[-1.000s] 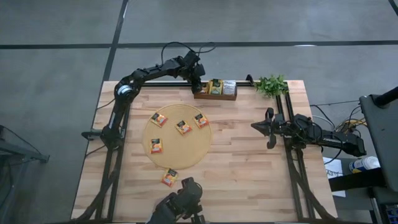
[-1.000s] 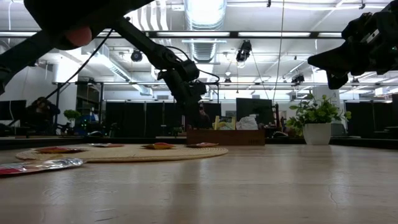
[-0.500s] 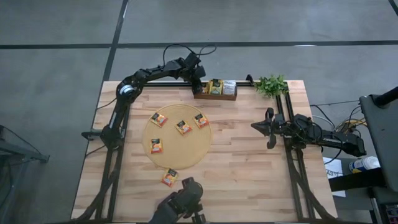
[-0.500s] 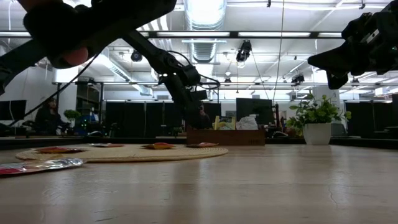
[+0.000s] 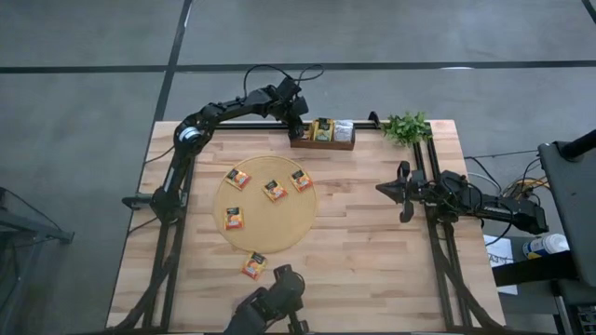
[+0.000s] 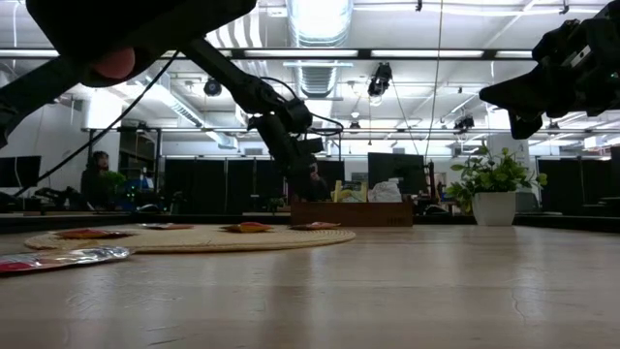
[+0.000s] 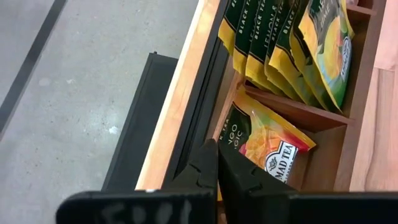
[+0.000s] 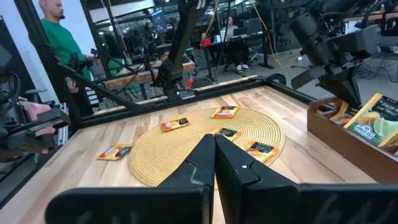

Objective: Pick & Place Tea
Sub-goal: Put the orange tea bag into the left section of the wooden organizer

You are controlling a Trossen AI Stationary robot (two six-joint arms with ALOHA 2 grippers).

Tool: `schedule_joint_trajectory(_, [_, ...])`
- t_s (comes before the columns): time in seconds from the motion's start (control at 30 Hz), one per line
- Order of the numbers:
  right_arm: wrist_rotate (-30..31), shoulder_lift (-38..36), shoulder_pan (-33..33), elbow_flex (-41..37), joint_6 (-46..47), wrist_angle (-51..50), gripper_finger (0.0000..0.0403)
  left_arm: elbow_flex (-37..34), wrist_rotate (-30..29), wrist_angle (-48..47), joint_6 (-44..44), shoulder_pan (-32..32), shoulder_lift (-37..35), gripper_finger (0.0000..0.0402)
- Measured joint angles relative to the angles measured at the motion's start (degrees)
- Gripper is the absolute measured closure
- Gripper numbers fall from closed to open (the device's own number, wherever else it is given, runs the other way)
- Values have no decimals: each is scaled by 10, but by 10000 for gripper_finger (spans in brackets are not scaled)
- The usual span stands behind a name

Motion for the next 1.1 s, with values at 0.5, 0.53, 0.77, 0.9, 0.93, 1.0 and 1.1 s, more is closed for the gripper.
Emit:
schedule_joint_trajectory(0.5, [0, 0, 0, 0, 0, 0, 394, 52, -6, -16, 0, 0, -2, 401])
schedule_joint_trajectory(0.53, [0, 0, 0, 0, 0, 0, 394, 58, -13, -16, 1, -1, -2, 401])
schedule_joint_trajectory(0.77, [0, 0, 0, 0, 0, 0, 394, 72, -25, -20, 0, -1, -3, 401])
schedule_joint_trajectory(0.9, [0, 0, 0, 0, 0, 0, 394, 68, -26, -45, 2, -4, -3, 401])
schedule_joint_trajectory(0.93, [0, 0, 0, 0, 0, 0, 394, 65, -26, -46, 4, -6, -3, 401])
schedule_joint_trajectory(1.0, [0, 0, 0, 0, 0, 0, 394, 61, -26, -47, 5, -8, -3, 401])
schedule_joint_trajectory(1.1, [0, 0, 0, 0, 0, 0, 394, 61, -26, -46, -8, -10, -3, 401])
